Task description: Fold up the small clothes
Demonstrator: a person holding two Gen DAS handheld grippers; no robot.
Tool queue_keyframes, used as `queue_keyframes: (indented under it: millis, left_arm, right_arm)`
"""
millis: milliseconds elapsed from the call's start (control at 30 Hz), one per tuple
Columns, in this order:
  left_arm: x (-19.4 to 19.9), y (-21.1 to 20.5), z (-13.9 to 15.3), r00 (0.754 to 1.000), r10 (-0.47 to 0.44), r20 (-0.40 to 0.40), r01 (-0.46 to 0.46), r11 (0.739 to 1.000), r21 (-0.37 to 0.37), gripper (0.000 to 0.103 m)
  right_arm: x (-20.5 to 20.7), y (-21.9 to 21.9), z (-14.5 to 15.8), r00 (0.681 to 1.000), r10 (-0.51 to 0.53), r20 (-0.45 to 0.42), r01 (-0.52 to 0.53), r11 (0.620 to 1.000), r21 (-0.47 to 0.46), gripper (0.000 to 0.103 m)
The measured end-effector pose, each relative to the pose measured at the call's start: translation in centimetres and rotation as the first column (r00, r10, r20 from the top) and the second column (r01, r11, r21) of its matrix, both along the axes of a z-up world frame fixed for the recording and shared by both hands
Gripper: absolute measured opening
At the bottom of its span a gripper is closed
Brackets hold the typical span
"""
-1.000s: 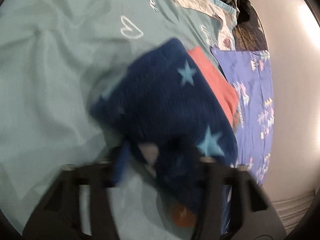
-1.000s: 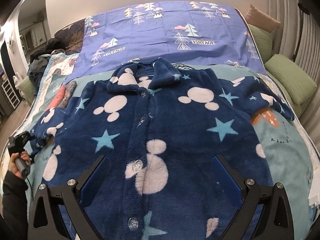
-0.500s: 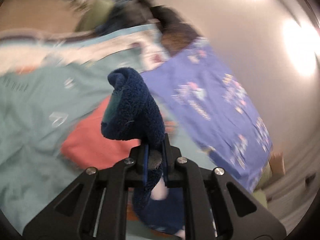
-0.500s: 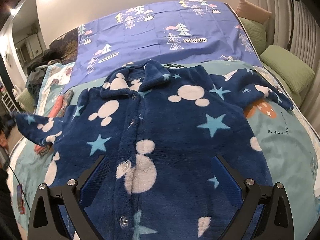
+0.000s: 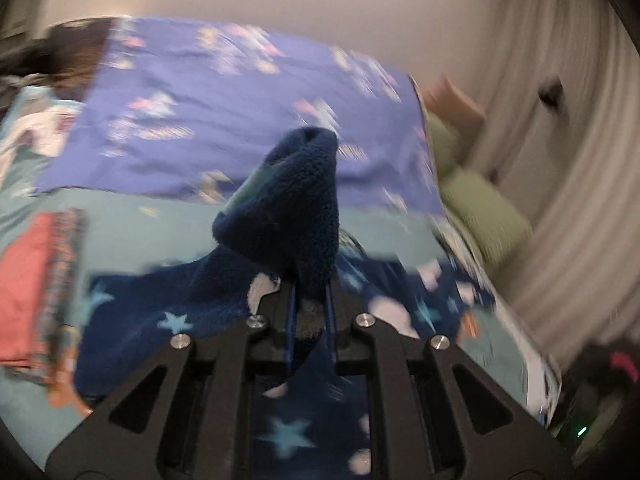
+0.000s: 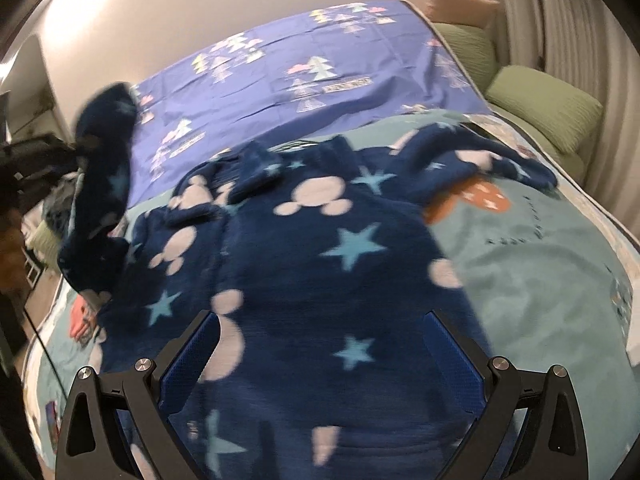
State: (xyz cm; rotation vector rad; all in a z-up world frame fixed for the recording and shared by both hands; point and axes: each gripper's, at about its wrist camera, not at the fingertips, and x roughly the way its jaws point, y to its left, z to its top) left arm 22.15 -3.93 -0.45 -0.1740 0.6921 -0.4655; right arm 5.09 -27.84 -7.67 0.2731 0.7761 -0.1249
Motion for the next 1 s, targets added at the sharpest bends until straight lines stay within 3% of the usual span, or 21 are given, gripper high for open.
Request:
queue_keyframes:
  millis: [100, 233, 333, 433, 533, 633, 767, 833, 900, 1000]
  left_arm:
    - [-1.1, -4.9, -2.9, 0.99, -0.11, -0.083, 0.115, 0.992, 0.059, 0.019]
    - [-3.7, -6.3, -4.3, 0.972, -0.202, -0.12, 0.212, 0.974, 0.076, 0.045]
    - [-5.7, -4.2, -3.1, 0.985, -0.167, -0.048, 0.171, 0.982, 0.084, 0.063]
    - [-6.8, -0.4, -2.3, 0.997, -0.053, 0.059, 0.043, 0.986, 0.163, 0.075]
    - [-6.3, 3.3, -3.2, 0.996, 0.057, 0.066, -0.07, 0.976, 0.207, 0.076]
    - [-5.5, 7.0, -5.0, 0.984, 0.175, 0.009, -0.173, 0.963, 0.208, 0.076]
    - [-4.7, 10.2, -7.4, 0.958, 0.277, -0.078, -0.261, 0.95, 0.168, 0.075]
    - [-4.4, 10.9, -8.3, 0.941, 0.323, -0.096, -0.303, 0.936, 0.181, 0.076]
    - [-3.9, 11.5, -8.9, 0.924, 0.361, -0.124, -0.335, 0.924, 0.186, 0.076]
    - [-3.3, 12.2, -9.7, 0.91, 0.37, -0.186, -0.34, 0.924, 0.174, 0.076]
  right_arm:
    - [-0.6, -1.9, -0.3, 0.999, -0.035, -0.011, 0.036, 0.999, 0.028, 0.103]
    - [-0.8, -3.5, -0.6, 0.999, -0.033, -0.025, 0.034, 0.998, 0.053, 0.103]
    - [-0.1, -3.9, -0.4, 0.999, 0.021, -0.035, -0.017, 0.994, 0.104, 0.103]
    - [1.3, -3.8, -0.1, 0.994, 0.112, -0.019, -0.107, 0.976, 0.188, 0.103]
    - [3.4, -3.6, -0.4, 0.983, 0.186, -0.011, -0.175, 0.942, 0.286, 0.103]
    - [5.7, -3.7, -1.8, 0.975, 0.22, -0.034, -0.187, 0.891, 0.415, 0.103]
    - [8.6, -4.0, -5.0, 0.973, 0.202, -0.108, -0.088, 0.766, 0.637, 0.103]
    - [10.1, -4.1, -6.4, 0.974, 0.167, -0.152, -0.013, 0.714, 0.7, 0.103]
    - [11.8, -4.0, -6.9, 0.974, 0.132, -0.185, 0.041, 0.7, 0.713, 0.103]
    - [14.5, -3.4, -6.8, 0.976, 0.103, -0.193, 0.059, 0.723, 0.688, 0.102]
